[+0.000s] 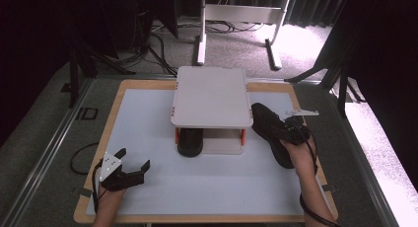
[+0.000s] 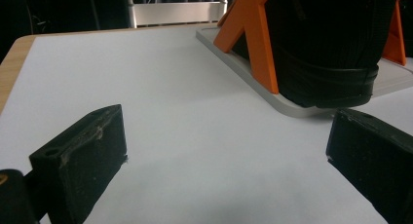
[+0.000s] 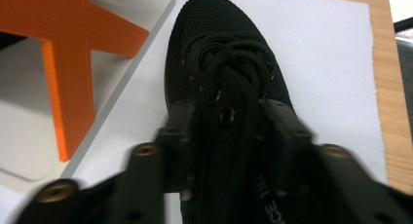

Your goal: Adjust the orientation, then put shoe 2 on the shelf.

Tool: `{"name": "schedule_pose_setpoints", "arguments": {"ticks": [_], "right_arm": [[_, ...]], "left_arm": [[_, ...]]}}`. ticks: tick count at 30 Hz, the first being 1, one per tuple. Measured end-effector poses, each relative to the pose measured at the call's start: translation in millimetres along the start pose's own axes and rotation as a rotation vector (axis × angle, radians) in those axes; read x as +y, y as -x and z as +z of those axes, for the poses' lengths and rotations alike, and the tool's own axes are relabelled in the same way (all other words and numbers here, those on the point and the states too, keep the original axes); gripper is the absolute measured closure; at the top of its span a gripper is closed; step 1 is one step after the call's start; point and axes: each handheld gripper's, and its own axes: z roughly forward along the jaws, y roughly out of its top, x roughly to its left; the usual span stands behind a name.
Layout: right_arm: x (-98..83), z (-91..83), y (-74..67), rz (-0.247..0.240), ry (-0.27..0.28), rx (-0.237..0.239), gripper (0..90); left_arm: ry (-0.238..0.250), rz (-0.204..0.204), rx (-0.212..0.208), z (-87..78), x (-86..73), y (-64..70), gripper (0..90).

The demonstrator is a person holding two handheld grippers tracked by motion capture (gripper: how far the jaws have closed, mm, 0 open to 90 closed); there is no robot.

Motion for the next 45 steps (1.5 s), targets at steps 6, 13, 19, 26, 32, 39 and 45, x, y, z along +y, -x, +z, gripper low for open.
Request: {"name": "schedule_pose_setpoints", "arguments": {"ticks": [6, 13, 19, 26, 32, 39, 45], "right_arm": [[-6.3, -19.5, 5.3, -0.027, 0.048, -0.007, 31.1], [-17.5, -47.8, 17.7, -0.033, 0.109, 0.053, 20.6], [-32.1, -69.4, 20.8, -0.046, 0.141, 0.065, 20.6], [-58.5, -65.5, 24.5, -0.053, 0.128, 0.044, 20.6], [-75.7, -43.4, 28.2, -0.044, 0.071, 0.052, 22.9], [-76.7, -31.9, 26.1, -0.038, 0.074, 0.049, 29.0], [-70.3, -28.5, 23.0, -0.054, 0.076, 0.047, 34.5]], "left_arm": [[0.001, -0.001, 0.001, 0.0, -0.1, 0.1, 1.3], [0.004, -0.005, 0.0, -0.5, -0.2, -0.6, 1.3], [0.004, -0.002, 0.001, -0.4, -0.2, 0.0, 1.3], [0.002, 0.006, -0.003, -0.4, -0.2, 0.4, 1.3], [0.002, 0.003, -0.005, -0.2, -0.1, 0.1, 1.3], [-0.005, 0.042, 0.01, 0.5, 0.0, 4.3, 1.3], [-0.002, 0.025, 0.006, 0.1, -0.2, 2.8, 1.3]]}}
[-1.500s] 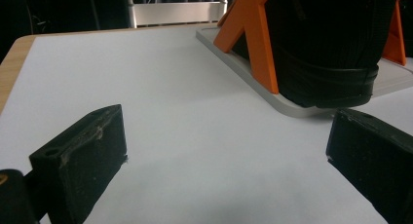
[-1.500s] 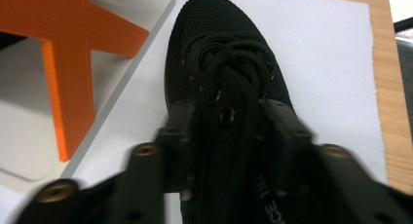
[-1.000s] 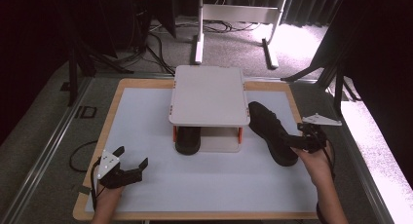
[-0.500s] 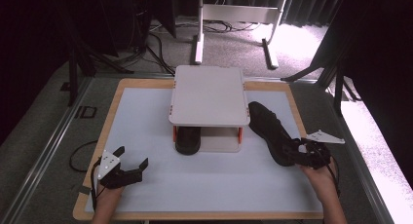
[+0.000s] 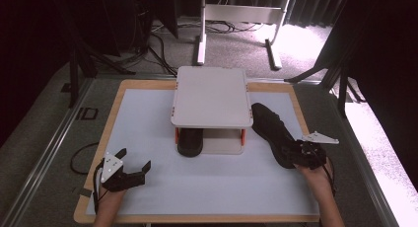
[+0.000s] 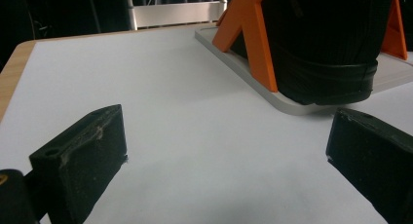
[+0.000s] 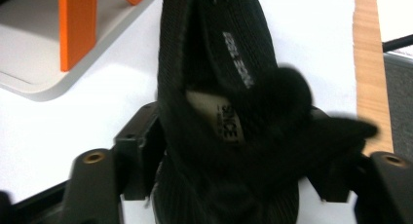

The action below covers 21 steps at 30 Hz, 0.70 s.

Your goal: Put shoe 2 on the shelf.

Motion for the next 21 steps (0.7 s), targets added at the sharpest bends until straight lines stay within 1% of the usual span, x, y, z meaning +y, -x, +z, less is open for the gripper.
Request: {"name": "schedule_pose_setpoints", "arguments": {"ticks": [1, 2, 4, 5, 6, 7, 8, 9, 10, 13, 14, 15, 17, 18, 19, 20, 21], "right_arm": [[1.2, 1.3, -0.9, -0.001, -0.003, -0.001, 34.5], [3.5, 3.9, -2.0, -0.004, -0.008, -0.003, 41.7], [4.2, 5.0, -3.4, -0.004, -0.008, -0.003, 47.5], [3.8, 5.6, -4.1, -0.009, -0.01, -0.01, 51.9], [3.1, 5.9, -4.2, -0.011, -0.002, 0.004, 57.6], [2.5, 6.4, -4.8, -0.012, 0.0, 0.006, 59.0], [2.0, 6.9, -5.6, -0.018, 0.003, 0.004, 65.8], [1.7, 6.9, -6.3, -0.028, 0.007, 0.026, 70.3], [1.8, 7.2, -7.8, -0.038, 0.005, 0.017, 72.7], [2.7, 7.7, -9.5, -0.053, 0.002, 0.02, 77.7], [3.0, 7.8, -9.0, -0.053, 0.0, 0.027, 82.7], [3.1, 7.5, -8.7, -0.048, 0.004, 0.037, 82.8], [2.3, 7.0, -9.3, -0.054, 0.014, 0.033, 83.7], [2.1, 6.4, -9.2, -0.048, 0.021, 0.038, 85.3], [2.0, 5.8, -9.0, -0.038, 0.034, 0.053, 85.4], [2.6, 5.5, -10.4, -0.044, 0.04, 0.053, 85.5], [3.5, 4.9, -12.6, -0.057, 0.049, 0.041, 85.5]], "left_arm": [[0.0, 0.0, 0.0, 0.0, 0.0, 0.0, 1.3], [-0.003, 0.004, -0.004, 0.4, 0.2, 0.2, 1.3], [-0.003, 0.004, -0.006, 0.4, 0.1, 0.0, 1.3], [-0.003, 0.002, -0.007, 0.2, 0.1, -0.2, 1.4], [-0.003, 0.002, -0.008, 0.0, 0.1, -0.4, 1.3], [0.0, 0.0, -0.007, 0.0, 0.0, -0.3, 1.3], [-0.001, 0.002, -0.007, -0.1, 0.0, -0.3, 1.3], [0.0, 0.003, -0.008, -0.1, 0.0, -0.2, 1.3], [0.001, 0.003, -0.008, 0.0, 0.0, -0.1, 1.3], [-0.001, 0.0, -0.01, -0.1, 0.0, -0.5, 1.3], [-0.001, -0.002, -0.01, -0.1, 0.0, -0.7, 1.3], [-0.001, -0.002, -0.011, -0.1, 0.0, -0.9, 1.4], [0.0, -0.003, -0.011, -0.3, -0.1, -1.1, 1.3], [0.0, -0.005, -0.01, -0.2, -0.1, -1.1, 1.3], [-0.001, -0.006, -0.011, -0.1, 0.0, -1.2, 1.3], [-0.001, -0.006, -0.01, 0.0, 0.0, -1.3, 1.3], [-0.001, -0.008, -0.01, 0.1, 0.0, -1.3, 1.3]]}}
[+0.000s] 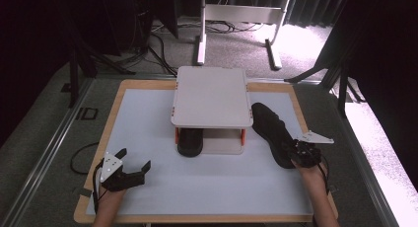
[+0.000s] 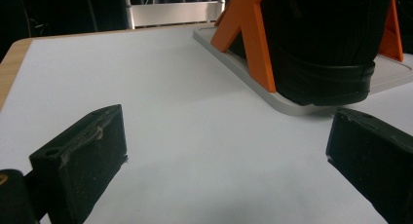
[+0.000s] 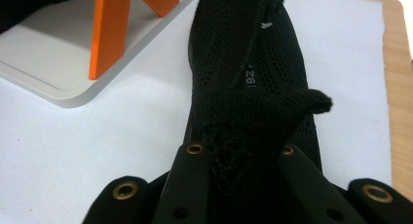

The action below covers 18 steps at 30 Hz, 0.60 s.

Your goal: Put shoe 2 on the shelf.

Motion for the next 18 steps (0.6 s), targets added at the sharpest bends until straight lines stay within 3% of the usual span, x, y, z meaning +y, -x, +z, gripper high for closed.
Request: {"name": "schedule_pose_setpoints", "arguments": {"ticks": [8, 14, 18], "right_arm": [[15.0, -6.8, -1.2, 0.003, 0.027, -0.006, 85.7], [16.2, -21.9, 1.2, 0.021, 0.071, -0.017, 85.8], [16.9, -32.9, -3.3, 0.003, 0.065, -0.033, 85.8]], "left_arm": [[0.004, -0.006, -0.002, -0.3, -0.2, -0.6, 1.3], [0.003, -0.008, -0.003, -0.3, -0.2, -0.7, 1.3], [0.001, -0.007, -0.002, 0.1, 0.0, -0.6, 1.4]]}}
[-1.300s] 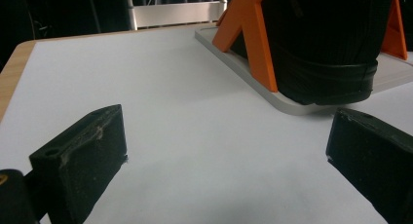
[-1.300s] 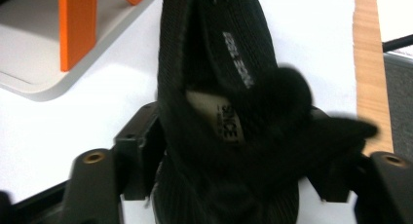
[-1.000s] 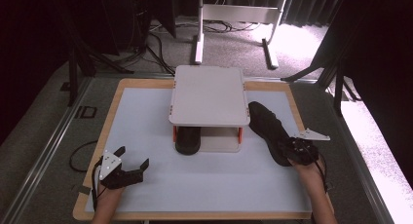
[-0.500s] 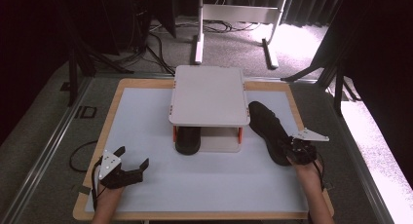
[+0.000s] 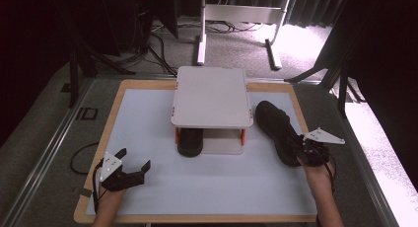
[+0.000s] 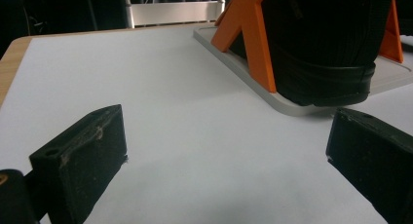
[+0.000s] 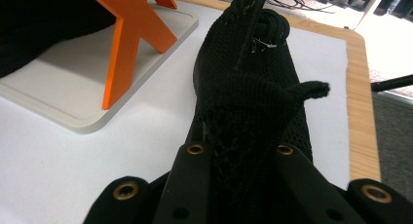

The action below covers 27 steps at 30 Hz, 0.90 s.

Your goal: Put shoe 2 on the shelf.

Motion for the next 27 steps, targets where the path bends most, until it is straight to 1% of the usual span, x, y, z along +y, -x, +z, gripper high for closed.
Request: {"name": "schedule_pose_setpoints", "arguments": {"ticks": [3, 4, 6, 11, 13, 18, 23, 27], "right_arm": [[-1.4, -9.7, -4.3, -0.004, 0.014, -0.007, 85.8], [-2.1, -13.0, -5.5, 0.005, 0.018, -0.003, 85.8], [-3.9, -19.4, -8.5, 0.002, 0.026, 0.003, 85.8], [-8.8, -35.5, -21.6, -0.018, 0.038, 0.014, 85.7], [-10.5, -41.4, -26.2, -0.014, 0.042, 0.019, 85.7], [-15.8, -57.4, -37.7, -0.022, 0.058, 0.02, 85.7], [-20.9, -74.0, -47.3, -0.021, 0.074, 0.05, 85.7], [-25.3, -88.8, -58.0, -0.037, 0.084, 0.059, 85.7]], "left_arm": [[0.002, -0.004, -0.001, -0.3, -0.1, -0.5, 1.4], [0.004, -0.004, -0.003, -0.4, -0.2, -0.4, 1.4], [0.009, 0.002, -0.003, -0.9, -0.4, 0.0, 1.4], [0.015, 0.002, 0.006, -1.6, -0.7, 0.3, 1.4], [0.016, 0.003, 0.009, -1.7, -0.8, 0.5, 1.4], [0.014, -0.001, 0.006, -1.5, -0.7, 0.0, 1.4], [0.015, 0.001, 0.007, -1.6, -0.7, 0.1, 1.4], [0.015, -0.002, 0.005, -1.7, -0.7, -0.1, 1.3]]}}
